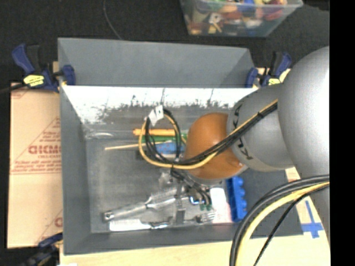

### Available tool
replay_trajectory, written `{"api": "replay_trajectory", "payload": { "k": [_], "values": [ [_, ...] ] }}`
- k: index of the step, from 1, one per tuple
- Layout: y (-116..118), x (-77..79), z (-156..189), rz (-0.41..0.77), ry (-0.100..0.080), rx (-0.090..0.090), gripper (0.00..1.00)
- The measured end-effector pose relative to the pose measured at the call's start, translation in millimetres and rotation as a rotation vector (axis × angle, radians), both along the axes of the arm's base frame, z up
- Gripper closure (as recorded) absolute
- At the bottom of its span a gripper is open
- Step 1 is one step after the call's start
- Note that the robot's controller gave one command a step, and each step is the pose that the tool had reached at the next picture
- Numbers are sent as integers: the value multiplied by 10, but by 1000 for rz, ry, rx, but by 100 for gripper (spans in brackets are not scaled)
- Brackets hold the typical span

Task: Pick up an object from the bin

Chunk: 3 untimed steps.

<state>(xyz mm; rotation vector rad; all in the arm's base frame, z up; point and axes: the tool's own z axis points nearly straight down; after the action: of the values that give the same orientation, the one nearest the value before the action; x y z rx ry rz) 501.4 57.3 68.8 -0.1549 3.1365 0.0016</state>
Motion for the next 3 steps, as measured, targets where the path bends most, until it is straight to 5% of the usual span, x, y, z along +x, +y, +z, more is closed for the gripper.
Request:
{"api": "replay_trajectory", "payload": {
  "k": [1,2,3],
  "values": [
    [146,-156,753,-76,-19,1,0],
    [-7,-17,66,-13,-2,-1,0],
    [32,-221,24,-98,-31,4,0]
  ]
}}
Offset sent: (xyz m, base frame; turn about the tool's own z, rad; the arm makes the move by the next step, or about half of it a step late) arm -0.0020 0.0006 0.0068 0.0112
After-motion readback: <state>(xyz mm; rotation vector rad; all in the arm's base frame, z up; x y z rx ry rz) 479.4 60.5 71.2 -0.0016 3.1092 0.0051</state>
